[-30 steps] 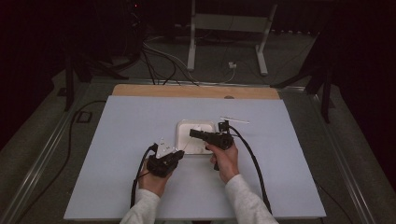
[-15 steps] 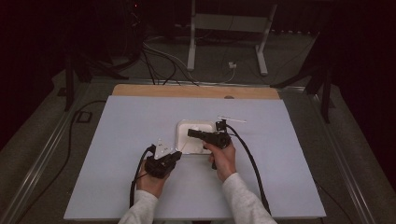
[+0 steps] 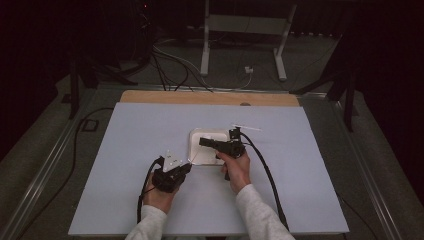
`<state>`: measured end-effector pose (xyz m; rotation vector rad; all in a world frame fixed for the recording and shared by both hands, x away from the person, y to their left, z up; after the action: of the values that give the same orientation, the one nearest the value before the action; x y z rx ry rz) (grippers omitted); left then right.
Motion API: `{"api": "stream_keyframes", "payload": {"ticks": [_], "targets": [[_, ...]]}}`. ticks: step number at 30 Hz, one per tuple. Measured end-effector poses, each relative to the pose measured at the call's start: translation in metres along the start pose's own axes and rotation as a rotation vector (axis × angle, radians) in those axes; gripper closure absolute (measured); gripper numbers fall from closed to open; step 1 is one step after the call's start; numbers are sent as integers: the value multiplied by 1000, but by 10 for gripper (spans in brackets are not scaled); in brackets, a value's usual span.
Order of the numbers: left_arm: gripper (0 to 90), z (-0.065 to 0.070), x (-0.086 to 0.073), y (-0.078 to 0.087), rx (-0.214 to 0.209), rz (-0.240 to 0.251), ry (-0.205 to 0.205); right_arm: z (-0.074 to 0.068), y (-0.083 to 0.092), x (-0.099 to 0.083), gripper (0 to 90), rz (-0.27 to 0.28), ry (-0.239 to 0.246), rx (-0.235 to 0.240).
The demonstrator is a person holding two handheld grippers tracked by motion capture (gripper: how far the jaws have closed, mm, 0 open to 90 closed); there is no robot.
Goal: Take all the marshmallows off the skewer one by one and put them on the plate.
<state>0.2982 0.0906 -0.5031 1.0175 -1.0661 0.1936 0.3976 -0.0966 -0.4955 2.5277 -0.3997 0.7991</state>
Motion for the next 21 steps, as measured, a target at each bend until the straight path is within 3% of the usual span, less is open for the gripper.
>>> {"api": "stream_keyframes", "payload": {"ticks": [15, 19, 21], "targets": [[900, -3, -6, 6, 16, -26, -3, 5, -7, 0, 751, -15, -34, 5], [900, -6, -14, 7, 27, -51, 2, 12, 0, 7, 772, 29, -62, -27], [900, -10, -15, 9, 33, -46, 20, 18, 4, 11, 770, 22, -83, -50]]}}
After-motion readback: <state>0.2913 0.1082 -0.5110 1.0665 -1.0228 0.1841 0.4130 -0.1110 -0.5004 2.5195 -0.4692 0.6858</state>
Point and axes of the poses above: each handheld gripper's, and its own axes: y roughly backward along the jaws, x roughly out of its top, z roughly to its right, the point moved 3 cm from there along -y, roughly forward along the jaws, and after that the axes turned 3 degrees about -x, right-handed, at the moved point
